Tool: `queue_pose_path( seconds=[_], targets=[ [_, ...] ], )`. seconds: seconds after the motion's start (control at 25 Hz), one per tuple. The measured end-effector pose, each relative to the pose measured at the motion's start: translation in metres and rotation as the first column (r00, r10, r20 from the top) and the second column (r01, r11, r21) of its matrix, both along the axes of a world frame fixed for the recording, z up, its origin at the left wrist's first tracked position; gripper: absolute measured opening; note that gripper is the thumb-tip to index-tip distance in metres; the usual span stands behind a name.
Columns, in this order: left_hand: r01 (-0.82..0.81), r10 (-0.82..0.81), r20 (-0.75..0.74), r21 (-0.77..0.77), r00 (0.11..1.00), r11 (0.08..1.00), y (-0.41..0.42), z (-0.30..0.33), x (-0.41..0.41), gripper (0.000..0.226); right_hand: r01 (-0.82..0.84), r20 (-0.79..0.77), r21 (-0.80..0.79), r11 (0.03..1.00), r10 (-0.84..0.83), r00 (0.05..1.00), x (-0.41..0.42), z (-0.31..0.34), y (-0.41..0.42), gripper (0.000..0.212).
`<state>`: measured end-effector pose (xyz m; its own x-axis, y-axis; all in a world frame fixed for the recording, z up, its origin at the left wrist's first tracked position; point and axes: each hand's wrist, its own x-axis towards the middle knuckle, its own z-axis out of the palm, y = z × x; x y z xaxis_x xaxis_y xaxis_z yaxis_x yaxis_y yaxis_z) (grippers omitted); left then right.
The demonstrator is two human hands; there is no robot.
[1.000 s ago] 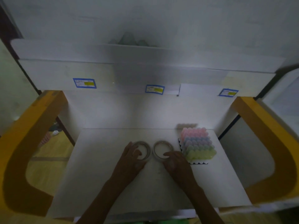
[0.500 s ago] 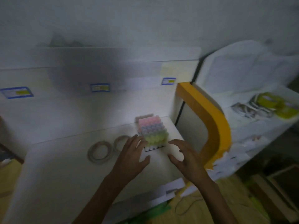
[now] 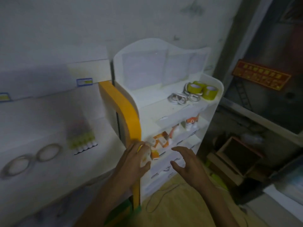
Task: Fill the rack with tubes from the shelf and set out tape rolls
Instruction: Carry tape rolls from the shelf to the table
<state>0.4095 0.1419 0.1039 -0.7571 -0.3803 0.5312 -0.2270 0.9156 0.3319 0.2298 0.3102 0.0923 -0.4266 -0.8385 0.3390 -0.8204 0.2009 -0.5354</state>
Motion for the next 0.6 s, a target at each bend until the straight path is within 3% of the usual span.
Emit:
queue_pose_path(
  seconds=[0.28,0.6],
  targets=[
    [0.058,-0.06,0.042,0.028,0.997,0.998,0.012,-0.009,-0.11,0.045,0.139,0.047,0.031,0.99,-0.141,0.989,-0.088,0.001,0.039,0.043],
    [0.021,-0.023,0.048,0.033,0.999,0.999,-0.028,-0.021,-0.26,0.05,0.165,0.085,0.093,0.982,-0.173,0.981,-0.231,-0.018,-0.001,0.039]
  ],
)
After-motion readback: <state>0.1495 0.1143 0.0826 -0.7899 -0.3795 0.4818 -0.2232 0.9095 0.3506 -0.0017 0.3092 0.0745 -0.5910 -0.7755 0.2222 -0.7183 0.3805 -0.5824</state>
